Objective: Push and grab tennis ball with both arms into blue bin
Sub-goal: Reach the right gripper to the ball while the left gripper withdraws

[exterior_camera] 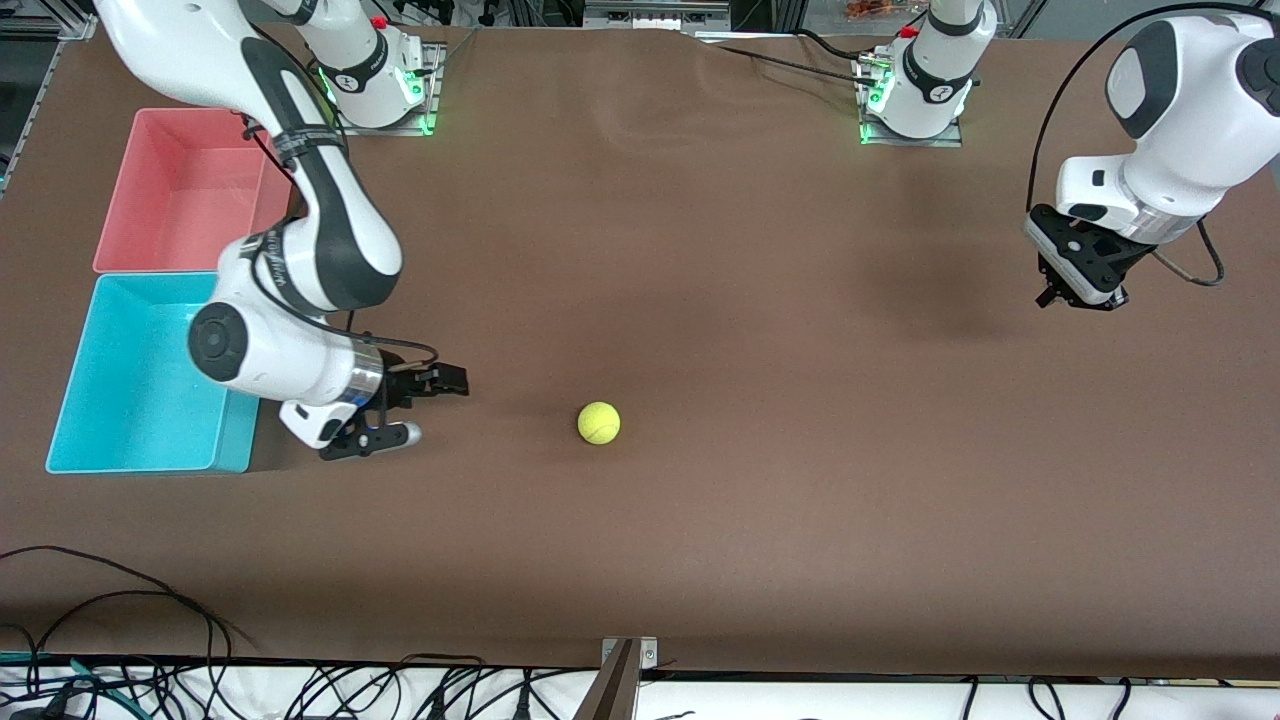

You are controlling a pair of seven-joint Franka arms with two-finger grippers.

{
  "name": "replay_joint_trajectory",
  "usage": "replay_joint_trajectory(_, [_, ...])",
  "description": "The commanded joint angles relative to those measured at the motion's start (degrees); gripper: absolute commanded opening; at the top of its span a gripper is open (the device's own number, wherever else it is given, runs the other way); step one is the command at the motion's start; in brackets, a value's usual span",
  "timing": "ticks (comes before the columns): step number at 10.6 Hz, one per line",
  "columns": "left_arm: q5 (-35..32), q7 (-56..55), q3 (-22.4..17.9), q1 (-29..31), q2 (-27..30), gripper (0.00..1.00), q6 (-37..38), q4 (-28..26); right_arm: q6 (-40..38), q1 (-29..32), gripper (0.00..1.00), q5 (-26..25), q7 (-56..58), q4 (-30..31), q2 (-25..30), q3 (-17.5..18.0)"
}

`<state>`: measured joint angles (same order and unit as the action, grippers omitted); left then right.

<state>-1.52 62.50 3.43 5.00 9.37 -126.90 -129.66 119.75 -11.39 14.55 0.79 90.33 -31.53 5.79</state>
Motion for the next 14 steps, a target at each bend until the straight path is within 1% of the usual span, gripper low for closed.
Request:
replay_joint_trajectory(1, [-1.12,-4.05,0.0,0.36,2.14,0.0,9.0,4.66,5.83,-4.95,1.0,1.0,-4.55,-0.6,-2.65,-0.25])
replay_joint_trajectory(4, [-1.12,-4.93,-0.44,0.36,2.14,0.0,17.88,11.25,12.95,-9.61,1.0,1.0,-9.57,-0.6,-5.38,-0.34])
replay_joint_trajectory(6, [-1.12,-9.66,-0.7,0.27,2.14,0.0,24.56,16.08,18.39,-12.15,1.0,0.92,-12.99,-0.68,-7.49,-0.34])
replay_joint_trajectory(7, [-1.12,-12.38,-0.7,0.19,2.14,0.03,27.99,18.63,20.85,-13.04,1.0,0.74,-13.88,-0.94,-8.71,-0.34])
replay_joint_trajectory(8, [-1.12,-15.71,-0.7,0.01,2.05,0.1,31.5,21.27,22.79,-13.22,1.0,0.91,-13.89,-0.95,-9.6,-0.34])
replay_joint_trajectory(9, [-1.12,-19.05,-0.61,-0.34,1.97,0.09,34.41,23.38,24.38,-13.4,1.0,0.92,-14.41,-1.12,-10.65,-0.34])
replay_joint_trajectory(11, [-1.12,-25.03,-0.18,-0.61,1.88,0.09,38.2,26.38,27.37,-16.37,1.0,0.83,-17.04,-3.57,-13.11,-0.43])
replay_joint_trajectory(13, [-1.03,-35.03,0.44,-1.04,1.79,0.1,40.49,29.1,27.47,-17.61,1.0,0.91,-17.58,-7.61,-15.92,-0.34])
replay_joint_trajectory(14, [-0.59,-40.04,0.7,-1.22,1.79,0.1,41.37,29.64,27.38,-18.49,1.0,0.74,-17.76,-8.58,-16.37,-0.34])
